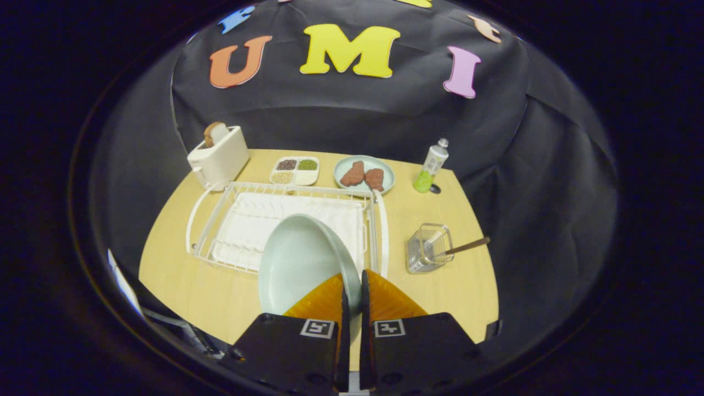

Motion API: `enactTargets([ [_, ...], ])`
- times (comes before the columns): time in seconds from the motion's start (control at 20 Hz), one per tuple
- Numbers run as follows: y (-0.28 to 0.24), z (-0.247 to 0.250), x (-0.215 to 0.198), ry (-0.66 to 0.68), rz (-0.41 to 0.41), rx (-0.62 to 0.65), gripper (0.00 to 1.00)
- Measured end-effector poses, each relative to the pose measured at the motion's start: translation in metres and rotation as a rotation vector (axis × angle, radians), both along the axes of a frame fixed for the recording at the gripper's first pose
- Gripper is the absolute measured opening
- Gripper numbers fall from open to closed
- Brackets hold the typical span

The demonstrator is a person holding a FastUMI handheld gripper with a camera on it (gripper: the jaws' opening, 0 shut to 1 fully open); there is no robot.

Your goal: Take the plate from the dish rack, then take the spoon from the basket and place it into the plate.

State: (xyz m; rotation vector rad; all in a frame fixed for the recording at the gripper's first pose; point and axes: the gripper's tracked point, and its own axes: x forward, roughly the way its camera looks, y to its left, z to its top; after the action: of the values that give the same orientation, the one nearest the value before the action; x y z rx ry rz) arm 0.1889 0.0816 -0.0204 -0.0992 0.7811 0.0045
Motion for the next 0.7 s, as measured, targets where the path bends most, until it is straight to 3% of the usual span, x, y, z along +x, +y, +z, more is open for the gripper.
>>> enactTargets([
  [0.55, -0.025, -0.129, -0.047, 0.104, 0.121, 0.407, 0.12],
  [0.7, -0.037, -0.158, -0.042, 0.097, 0.076, 0.44, 0.12],
])
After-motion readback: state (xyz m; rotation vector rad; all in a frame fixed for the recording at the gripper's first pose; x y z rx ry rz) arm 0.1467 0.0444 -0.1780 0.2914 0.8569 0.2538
